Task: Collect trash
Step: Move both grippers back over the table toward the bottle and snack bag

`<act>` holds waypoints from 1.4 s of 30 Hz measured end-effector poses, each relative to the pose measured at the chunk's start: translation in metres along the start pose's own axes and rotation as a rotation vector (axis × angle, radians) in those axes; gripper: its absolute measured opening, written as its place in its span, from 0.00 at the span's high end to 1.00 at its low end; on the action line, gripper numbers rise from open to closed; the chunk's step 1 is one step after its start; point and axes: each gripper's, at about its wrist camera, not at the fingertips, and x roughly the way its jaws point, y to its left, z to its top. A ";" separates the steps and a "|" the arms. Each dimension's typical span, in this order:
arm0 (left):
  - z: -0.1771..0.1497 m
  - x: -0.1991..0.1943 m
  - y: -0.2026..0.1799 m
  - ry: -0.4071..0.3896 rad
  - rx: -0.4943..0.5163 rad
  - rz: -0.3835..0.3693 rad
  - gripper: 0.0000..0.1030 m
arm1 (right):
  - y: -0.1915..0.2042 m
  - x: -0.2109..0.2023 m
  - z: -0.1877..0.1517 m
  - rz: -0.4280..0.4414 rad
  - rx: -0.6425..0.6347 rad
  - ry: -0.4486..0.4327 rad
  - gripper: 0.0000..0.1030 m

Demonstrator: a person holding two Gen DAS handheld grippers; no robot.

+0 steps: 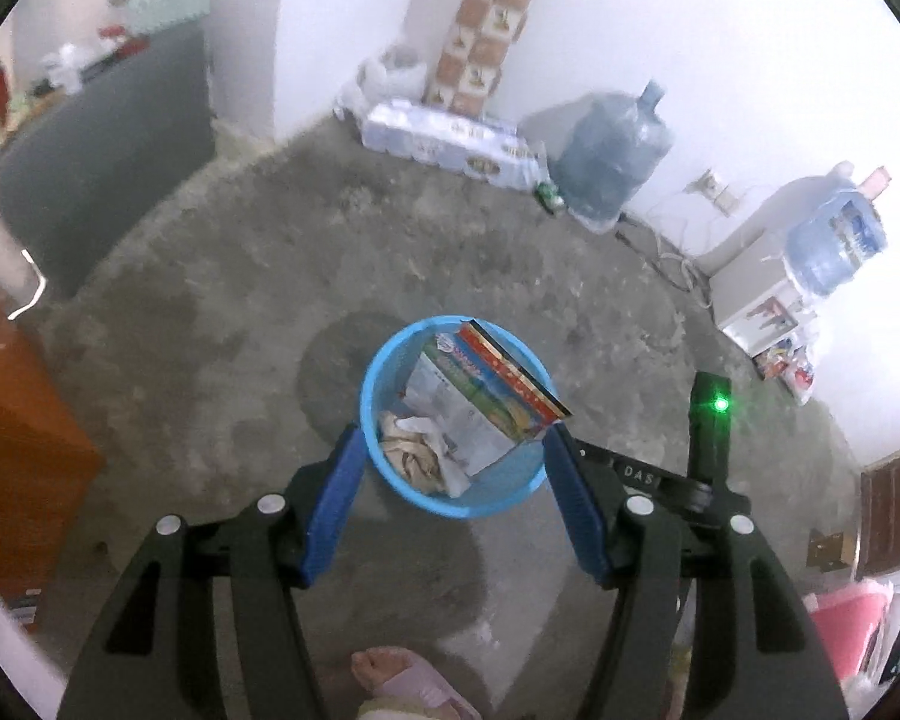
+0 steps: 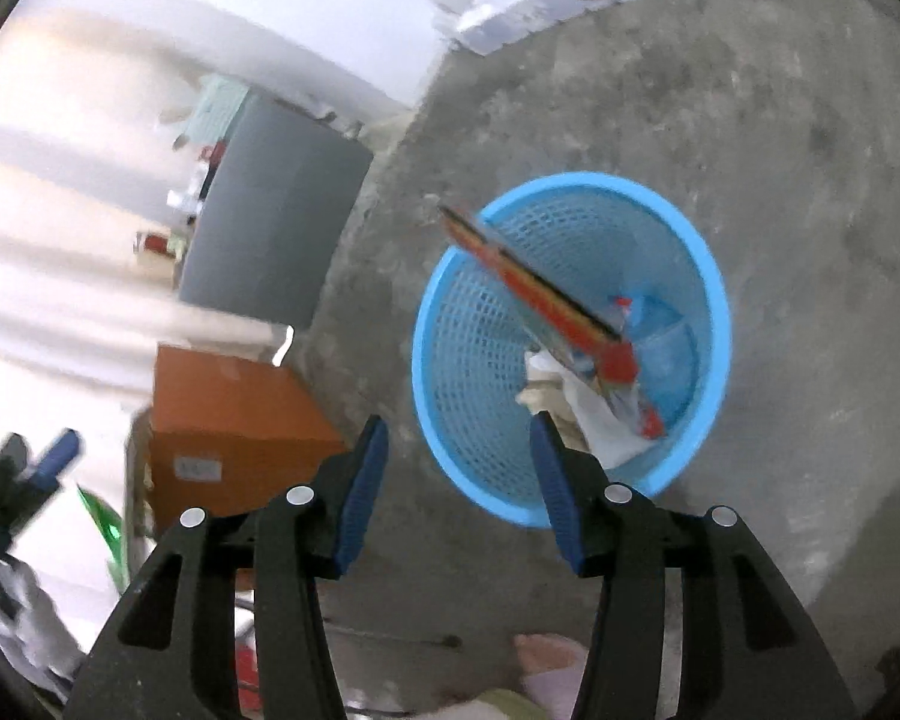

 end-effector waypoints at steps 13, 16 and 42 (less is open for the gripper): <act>-0.100 -0.105 0.027 -0.187 -0.128 -0.051 0.40 | 0.022 0.138 0.047 -0.576 -0.336 0.091 0.97; -0.107 -0.112 0.033 -0.204 -0.133 -0.060 0.40 | -0.017 0.182 0.067 -0.693 -0.273 0.161 0.99; -0.149 -0.165 0.058 -0.271 -0.172 -0.004 0.40 | -0.047 0.191 0.067 -0.674 -0.189 0.259 0.82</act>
